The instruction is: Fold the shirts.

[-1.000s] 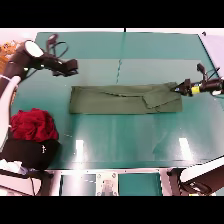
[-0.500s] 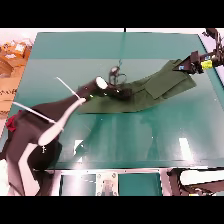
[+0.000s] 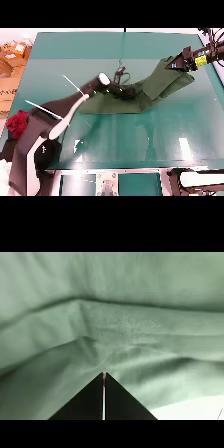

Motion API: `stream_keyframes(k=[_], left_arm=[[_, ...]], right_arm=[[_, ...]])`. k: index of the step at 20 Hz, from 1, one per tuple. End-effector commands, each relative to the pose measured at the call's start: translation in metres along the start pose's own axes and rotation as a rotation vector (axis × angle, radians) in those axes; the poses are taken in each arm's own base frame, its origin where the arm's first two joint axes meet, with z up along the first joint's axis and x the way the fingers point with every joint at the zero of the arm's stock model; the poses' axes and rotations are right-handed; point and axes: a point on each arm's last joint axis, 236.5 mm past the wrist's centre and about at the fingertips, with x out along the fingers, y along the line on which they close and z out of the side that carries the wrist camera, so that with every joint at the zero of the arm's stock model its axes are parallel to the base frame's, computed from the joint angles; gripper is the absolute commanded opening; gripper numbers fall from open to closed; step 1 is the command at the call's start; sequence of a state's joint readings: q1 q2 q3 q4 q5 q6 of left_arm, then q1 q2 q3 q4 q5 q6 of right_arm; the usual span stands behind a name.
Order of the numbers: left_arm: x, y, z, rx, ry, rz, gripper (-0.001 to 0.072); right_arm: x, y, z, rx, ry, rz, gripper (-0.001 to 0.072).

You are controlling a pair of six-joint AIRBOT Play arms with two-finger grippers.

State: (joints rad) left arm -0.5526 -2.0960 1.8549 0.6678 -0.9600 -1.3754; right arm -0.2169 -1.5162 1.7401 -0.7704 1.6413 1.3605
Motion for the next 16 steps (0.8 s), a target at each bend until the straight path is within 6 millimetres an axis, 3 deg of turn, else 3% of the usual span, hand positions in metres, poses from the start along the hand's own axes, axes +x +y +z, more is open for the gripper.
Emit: stream_keyframes(k=[1,4,7,10,13,14,15,16], left_arm=[[-0.092,0.062,-0.004,0.035,0.192,0.227,0.0025],[-0.209,0.121,0.020,0.021,0.134,0.530,0.0025],[-0.307,0.150,0.034,-0.036,0.016,0.707,0.0026],[-0.355,0.152,0.038,-0.069,-0.063,0.730,0.0026],[-0.371,0.156,0.038,-0.064,-0.079,0.740,0.0026],[-0.371,0.157,0.036,-0.066,-0.074,0.743,0.0026],[-0.371,0.157,0.035,-0.066,-0.066,0.744,0.0026],[-0.371,0.157,0.033,-0.065,-0.057,0.743,0.0026]], right_arm=[[0.010,0.015,-0.003,0.008,0.024,0.016,0.0015],[0.037,0.046,-0.001,-0.027,0.033,0.037,0.0015],[0.087,0.090,0.005,-0.076,0.022,0.075,0.0015],[0.168,0.133,-0.004,-0.090,0.050,0.120,0.0024],[0.275,0.189,-0.021,-0.092,0.015,0.213,0.0035],[0.310,0.202,-0.030,-0.084,-0.005,0.228,0.0155],[0.342,0.209,-0.045,-0.081,-0.005,0.227,0.0399],[0.362,0.211,-0.061,-0.082,0.022,0.222,0.0546]])
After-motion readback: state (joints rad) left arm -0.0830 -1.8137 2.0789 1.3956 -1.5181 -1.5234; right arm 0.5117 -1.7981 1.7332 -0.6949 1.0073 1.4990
